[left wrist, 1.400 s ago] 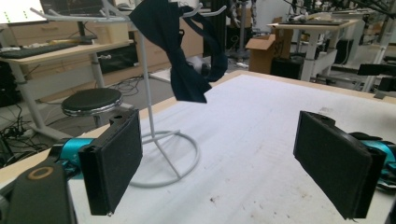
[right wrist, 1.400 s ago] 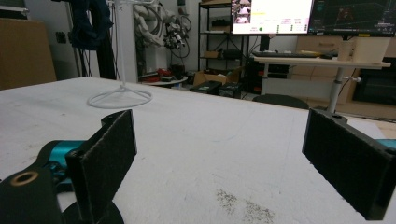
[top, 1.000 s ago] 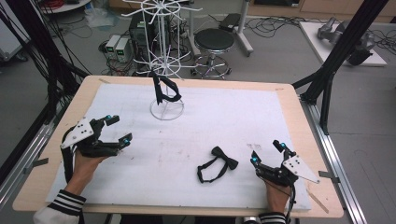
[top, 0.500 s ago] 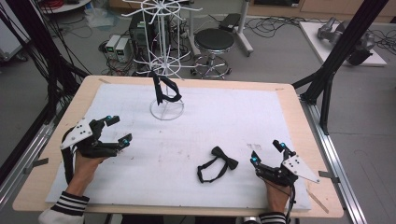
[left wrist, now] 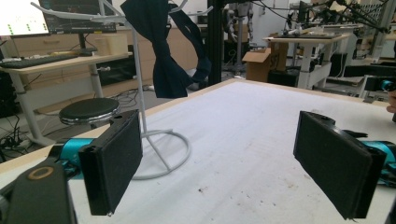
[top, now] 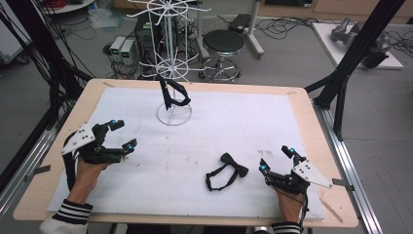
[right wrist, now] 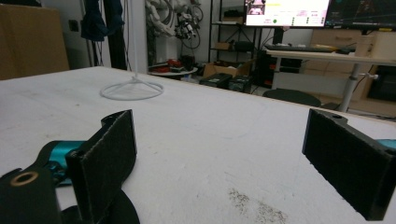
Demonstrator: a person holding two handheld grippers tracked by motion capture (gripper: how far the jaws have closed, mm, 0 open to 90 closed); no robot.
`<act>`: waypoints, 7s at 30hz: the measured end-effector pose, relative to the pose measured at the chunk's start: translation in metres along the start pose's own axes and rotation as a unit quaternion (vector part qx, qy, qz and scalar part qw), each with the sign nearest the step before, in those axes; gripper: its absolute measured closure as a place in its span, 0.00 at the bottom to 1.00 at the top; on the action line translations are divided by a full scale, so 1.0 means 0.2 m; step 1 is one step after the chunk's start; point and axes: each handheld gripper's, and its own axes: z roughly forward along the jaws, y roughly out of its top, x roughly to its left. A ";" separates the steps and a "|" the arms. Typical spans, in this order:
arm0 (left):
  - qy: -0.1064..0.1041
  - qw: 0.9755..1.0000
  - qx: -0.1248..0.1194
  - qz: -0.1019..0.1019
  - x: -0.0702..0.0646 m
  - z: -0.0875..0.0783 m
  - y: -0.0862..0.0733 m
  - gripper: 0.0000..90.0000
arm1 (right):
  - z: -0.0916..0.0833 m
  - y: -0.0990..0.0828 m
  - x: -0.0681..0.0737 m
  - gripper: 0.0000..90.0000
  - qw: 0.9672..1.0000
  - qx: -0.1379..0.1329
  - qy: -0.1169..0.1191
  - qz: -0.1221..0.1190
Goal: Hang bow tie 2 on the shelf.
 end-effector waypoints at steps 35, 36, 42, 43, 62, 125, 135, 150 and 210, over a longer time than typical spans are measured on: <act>-0.047 0.999 -0.002 -0.001 -0.03 0.01 0.03 0.18 | 0.18 0.35 0.02 0.10 0.971 0.186 0.145 -0.049; -0.047 0.999 -0.001 -0.001 -0.03 0.01 0.03 0.18 | 0.19 0.35 0.02 0.10 0.969 0.191 0.149 -0.048; -0.052 0.999 0.001 0.000 -0.03 0.02 0.03 0.18 | 0.23 0.37 0.02 0.10 0.958 0.219 0.173 -0.061; -0.051 0.999 0.002 0.000 -0.04 0.02 0.03 0.18 | 0.24 0.37 0.03 0.10 0.956 0.226 0.178 -0.061; -0.046 0.999 0.006 -0.002 -0.04 0.02 0.03 0.18 | 0.37 0.30 0.13 0.10 0.897 0.362 0.218 -0.130; -0.053 0.998 0.015 0.001 -0.05 0.04 0.02 0.18 | 0.49 0.21 0.17 0.87 0.839 0.455 0.246 -0.168; -0.068 0.997 0.028 0.002 -0.06 0.08 0.02 0.18 | 0.48 0.25 0.16 0.87 0.861 0.407 0.264 -0.152; -0.118 0.992 0.044 0.025 -0.11 0.23 0.15 0.18 | 0.49 0.41 0.20 0.88 0.887 0.323 0.298 -0.139; -0.271 0.953 0.103 0.085 -0.26 0.61 0.39 0.52 | 0.68 0.75 0.44 0.87 0.871 0.239 0.386 -0.187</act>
